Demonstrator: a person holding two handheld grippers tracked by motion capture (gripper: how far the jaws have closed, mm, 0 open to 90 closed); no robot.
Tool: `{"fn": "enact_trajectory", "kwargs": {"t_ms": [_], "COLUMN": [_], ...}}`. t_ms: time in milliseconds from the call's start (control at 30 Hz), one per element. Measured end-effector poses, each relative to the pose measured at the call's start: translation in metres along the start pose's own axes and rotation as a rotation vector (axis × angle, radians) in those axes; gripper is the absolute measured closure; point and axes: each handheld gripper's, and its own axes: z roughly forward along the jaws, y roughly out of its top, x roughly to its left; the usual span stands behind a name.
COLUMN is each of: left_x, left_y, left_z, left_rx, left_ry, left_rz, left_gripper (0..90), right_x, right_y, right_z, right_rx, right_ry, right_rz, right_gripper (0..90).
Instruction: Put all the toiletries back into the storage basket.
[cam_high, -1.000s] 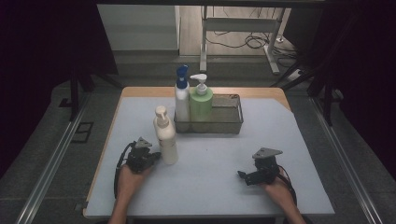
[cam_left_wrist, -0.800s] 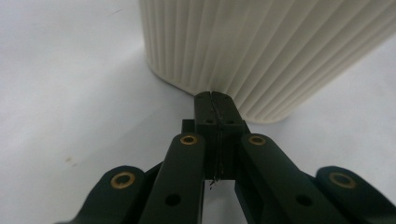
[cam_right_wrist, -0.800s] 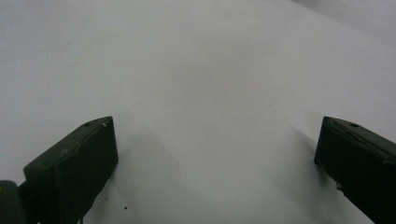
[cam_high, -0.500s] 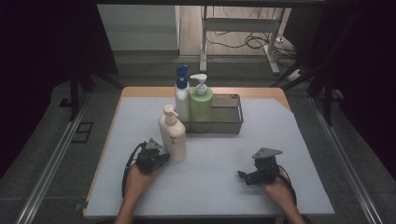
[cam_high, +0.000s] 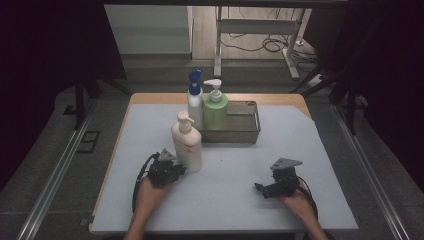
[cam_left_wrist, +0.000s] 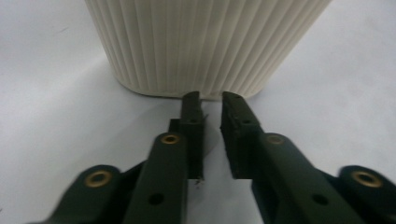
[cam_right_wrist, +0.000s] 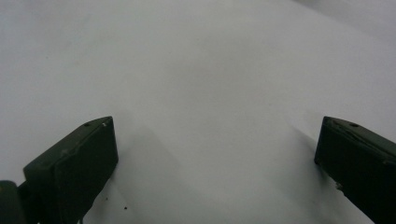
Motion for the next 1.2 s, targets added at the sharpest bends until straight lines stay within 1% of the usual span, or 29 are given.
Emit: {"fn": "enact_trajectory", "kwargs": {"t_ms": [100, 167, 233, 300, 333, 400, 433, 500, 600, 733, 833, 933, 1033, 1100, 1167, 1200], "left_x": [-0.002, -0.004, -0.006, -0.007, -0.008, -0.010, -0.011, -0.014, -0.018, -0.022, -0.024, -0.025, -0.026, -0.027, -0.028, -0.028], "left_y": [-0.002, -0.004, -0.007, -0.011, -0.012, -0.015, -0.016, -0.018, -0.022, -0.029, -0.035, -0.038, -0.040, -0.041, -0.042, -0.042], "left_z": [-0.006, -0.010, -0.014, -0.016, -0.017, -0.019, -0.020, -0.022, -0.024, -0.026, -0.026, -0.026, -0.024, -0.023, -0.022, -0.021], "left_rx": [-0.013, -0.021, -0.027, -0.024, -0.022, -0.017, -0.016, -0.014, -0.013, 0.011, 0.020, 0.017, 0.010, 0.020, 0.016, 0.008], "left_ry": [0.004, 0.016, 0.023, 0.044, 0.048, 0.051, 0.056, 0.065, 0.081, 0.106, 0.116, 0.121, 0.128, 0.126, 0.134, 0.134], "left_rz": [-0.007, -0.006, -0.007, -0.006, -0.006, -0.005, -0.006, -0.004, -0.001, 0.019, 0.020, 0.012, 0.005, 0.011, 0.016, 0.008], "left_gripper": [66.6, 60.9, 53.2, 45.6, 40.0, 34.0, 29.2, 23.3, 14.7, 12.4, 12.2, 12.0, 12.0, 12.0, 11.9, 11.9], "right_x": [0.000, 0.000, 0.000, 0.000, 0.000, 0.001, 0.001, 0.001, 0.001, 0.003, 0.005, 0.008, 0.011, 0.013, 0.014, 0.015], "right_y": [0.000, 0.000, 0.000, 0.001, 0.001, 0.001, 0.002, 0.003, 0.005, 0.009, 0.014, 0.020, 0.025, 0.029, 0.034, 0.036], "right_z": [0.000, 0.000, 0.000, -0.001, -0.001, -0.001, -0.002, -0.004, -0.007, -0.011, -0.014, -0.017, -0.019, -0.020, -0.020, -0.021], "right_rx": [0.002, 0.003, 0.003, 0.004, 0.005, 0.004, 0.006, -0.002, -0.011, -0.023, -0.041, -0.060, -0.067, -0.072, -0.073, -0.075], "right_ry": [0.001, 0.002, 0.002, 0.001, 0.001, 0.007, 0.012, 0.008, 0.016, 0.031, 0.039, 0.049, 0.057, 0.068, 0.072, 0.075], "right_rz": [0.000, 0.001, 0.002, 0.008, 0.009, 0.010, 0.010, 0.007, 0.004, -0.002, -0.007, -0.012, -0.021, -0.023, -0.033, -0.035], "right_gripper": [0.0, 0.0, 0.0, 0.0, 0.0, 0.0, 0.0, 0.0, 0.0, 0.0, 0.0, 0.0, 0.0, 0.0, 0.0, 0.0]}}
